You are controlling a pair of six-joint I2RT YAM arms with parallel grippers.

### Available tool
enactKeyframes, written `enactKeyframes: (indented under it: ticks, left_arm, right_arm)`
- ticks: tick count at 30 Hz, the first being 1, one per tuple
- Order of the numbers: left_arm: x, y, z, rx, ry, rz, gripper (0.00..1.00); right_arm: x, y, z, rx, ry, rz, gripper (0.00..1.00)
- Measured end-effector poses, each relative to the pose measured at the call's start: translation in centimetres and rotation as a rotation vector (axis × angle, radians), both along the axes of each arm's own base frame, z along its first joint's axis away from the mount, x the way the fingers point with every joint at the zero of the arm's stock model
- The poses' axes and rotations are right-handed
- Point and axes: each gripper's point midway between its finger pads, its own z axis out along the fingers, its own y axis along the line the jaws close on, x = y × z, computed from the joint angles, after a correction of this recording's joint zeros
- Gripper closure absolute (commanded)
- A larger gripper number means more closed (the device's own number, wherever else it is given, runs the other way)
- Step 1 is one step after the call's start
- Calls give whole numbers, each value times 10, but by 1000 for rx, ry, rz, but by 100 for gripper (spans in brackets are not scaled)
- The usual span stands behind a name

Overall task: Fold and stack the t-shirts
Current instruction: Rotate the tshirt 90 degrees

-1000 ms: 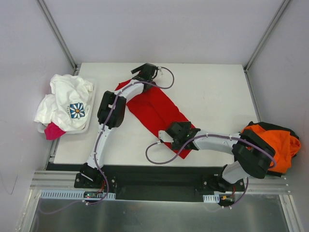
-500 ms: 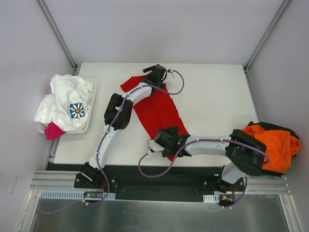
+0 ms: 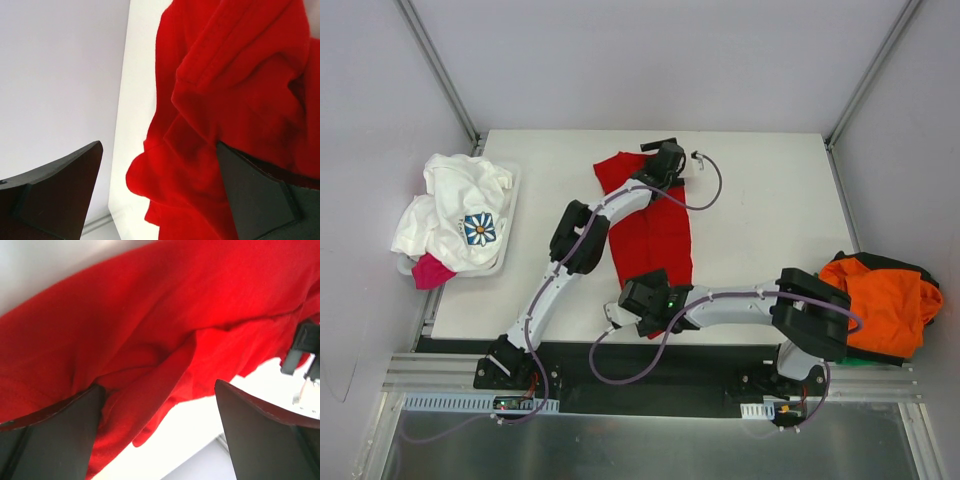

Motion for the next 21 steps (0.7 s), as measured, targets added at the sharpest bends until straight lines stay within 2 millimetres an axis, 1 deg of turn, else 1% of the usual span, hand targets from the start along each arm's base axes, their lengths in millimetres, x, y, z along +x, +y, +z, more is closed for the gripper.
enactKeyframes:
  ticks: [3, 6, 14, 21]
  left_arm:
    - [7, -1, 1, 4, -25, -6, 1]
    - [15, 0, 2, 6, -46, -7, 1]
    - [31, 13, 3, 8, -90, 4, 1]
    - [34, 16, 5, 8, -99, 8, 1]
  right_arm:
    - [-6, 10, 0, 23, 41, 3, 4]
    - [-13, 16, 0, 30, 80, -2, 4]
    - [-24, 27, 0, 9, 137, -29, 4]
    - [-24, 37, -1, -4, 144, -32, 4]
